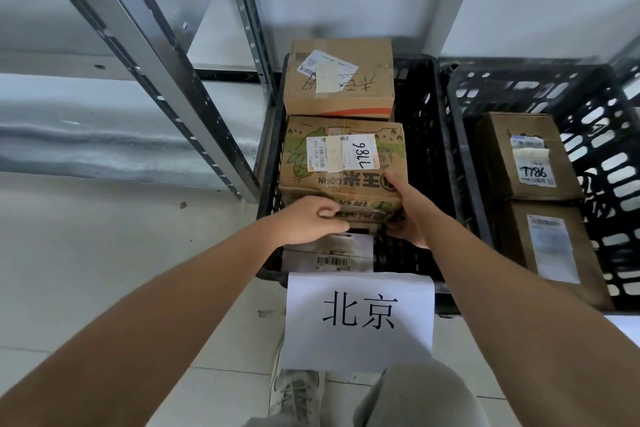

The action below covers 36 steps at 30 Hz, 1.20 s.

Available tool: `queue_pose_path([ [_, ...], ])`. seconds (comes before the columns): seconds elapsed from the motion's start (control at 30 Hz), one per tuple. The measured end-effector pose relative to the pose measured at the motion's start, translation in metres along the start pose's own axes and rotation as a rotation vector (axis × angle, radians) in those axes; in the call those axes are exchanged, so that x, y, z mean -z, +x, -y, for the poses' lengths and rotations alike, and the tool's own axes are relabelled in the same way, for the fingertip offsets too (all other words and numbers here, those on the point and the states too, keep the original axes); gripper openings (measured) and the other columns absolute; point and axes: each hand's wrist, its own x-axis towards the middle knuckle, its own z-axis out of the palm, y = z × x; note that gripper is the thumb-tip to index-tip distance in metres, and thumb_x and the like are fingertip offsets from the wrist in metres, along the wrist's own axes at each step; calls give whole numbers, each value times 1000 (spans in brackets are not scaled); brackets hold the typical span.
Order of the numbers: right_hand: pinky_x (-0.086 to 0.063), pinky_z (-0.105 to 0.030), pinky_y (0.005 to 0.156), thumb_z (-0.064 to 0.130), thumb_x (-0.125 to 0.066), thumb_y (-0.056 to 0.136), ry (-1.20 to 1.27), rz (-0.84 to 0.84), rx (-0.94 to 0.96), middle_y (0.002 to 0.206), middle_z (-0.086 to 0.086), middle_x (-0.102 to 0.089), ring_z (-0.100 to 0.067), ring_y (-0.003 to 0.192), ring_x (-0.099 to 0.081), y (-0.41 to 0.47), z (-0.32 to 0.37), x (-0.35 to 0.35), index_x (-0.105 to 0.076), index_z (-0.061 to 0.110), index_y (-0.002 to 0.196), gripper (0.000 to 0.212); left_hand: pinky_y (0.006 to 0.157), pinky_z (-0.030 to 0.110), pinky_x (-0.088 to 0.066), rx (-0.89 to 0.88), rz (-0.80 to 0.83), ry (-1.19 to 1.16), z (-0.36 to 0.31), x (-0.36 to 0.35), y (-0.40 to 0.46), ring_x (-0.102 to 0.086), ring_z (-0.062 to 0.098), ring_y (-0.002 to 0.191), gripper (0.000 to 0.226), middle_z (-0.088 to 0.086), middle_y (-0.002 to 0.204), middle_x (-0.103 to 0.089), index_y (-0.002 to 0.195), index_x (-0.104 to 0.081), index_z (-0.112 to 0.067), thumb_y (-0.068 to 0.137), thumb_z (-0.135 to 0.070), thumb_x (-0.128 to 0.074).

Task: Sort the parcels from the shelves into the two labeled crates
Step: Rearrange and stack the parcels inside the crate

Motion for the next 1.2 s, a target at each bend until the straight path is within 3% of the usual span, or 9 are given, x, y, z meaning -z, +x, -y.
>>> queue_pose_path([
  [0.1, -47, -36, 74, 58, -62, 90, 19, -9, 21, 108, -4, -69, -21, 97, -64, -2, -3, -2, -55, 24, 126, 50, 102, 21, -47, -260, -289, 6, -11, 7, -12, -62, 5, 110, 33, -7, 123, -66, 130, -63, -18, 98, -25, -62],
  [0.17, -46, -37, 80, 60, -61, 91, -12, -28, 46, 111, -4, -69, -20, 99, -64, -1, -4, -2, -55, 24, 127, 51, 106, 24, -44, -343, -482, 189, -10, 14, -11, -57, 12, 122, 44, -2, 134, -62, 138, -56, -18, 96, -26, -65],
  [0.3, -46, -40, 93, 65, -58, 90, -105, -81, 99, 122, -2, -67, -24, 112, -61, 0, -4, -2, -54, 26, 133, 59, 123, 42, -7, -124, -439, 762, 9, 21, 6, -6, 29, 154, 108, 11, 168, 0, 160, -3, -16, 85, -53, -71],
  [0.37, -46, -41, 95, 62, -55, 93, -142, -90, 127, 120, -1, -67, -23, 112, -61, -2, -3, 0, -56, 24, 132, 55, 123, 46, -3, -37, -417, 842, 18, 16, 12, 3, 34, 154, 113, 16, 166, 11, 160, 6, -16, 85, -55, -70],
  [0.6, -50, -33, 77, 56, -56, 96, -169, -109, 167, 113, -1, -71, -19, 102, -66, -23, -2, 12, -57, 17, 127, 50, 120, 59, -7, -86, -515, 681, 21, 2, 10, -5, 48, 150, 71, 8, 168, -1, 160, -14, -32, 101, -41, -52],
  [0.77, -43, -46, 97, 64, -67, 84, -105, -90, 237, 120, 1, -65, -21, 108, -62, -56, 12, 25, -43, 27, 131, 64, 115, 69, -23, -300, -604, 523, 20, 13, -16, -14, 48, 149, 70, 9, 166, -14, 158, -24, -24, 95, -38, -51],
  [0.9, -47, -55, 94, 63, -63, 86, -22, 25, 318, 123, -1, -64, -28, 110, -64, -85, 32, 30, -32, 31, 133, 65, 114, 67, -27, -460, -689, 519, 1, 34, -37, -21, 45, 149, 64, 9, 164, -24, 155, -32, -17, 96, -36, -48],
  [1.03, -51, -45, 82, 66, -64, 83, 13, 24, 367, 124, 0, -68, -25, 114, -66, -102, 48, 42, -41, 30, 135, 67, 113, 64, -35, -563, -780, 500, -34, 53, -41, -23, 40, 149, 56, 7, 161, -32, 151, -39, -15, 100, -37, -45],
  [1.2, -54, -36, 86, 77, -45, 86, 163, 7, 466, 115, 4, -75, -17, 108, -69, -119, 63, 56, -67, 33, 124, 62, 110, 61, -40, -693, -856, 440, -68, 61, -35, -25, 38, 149, 51, 7, 157, -40, 147, -48, -10, 101, -31, -52],
])
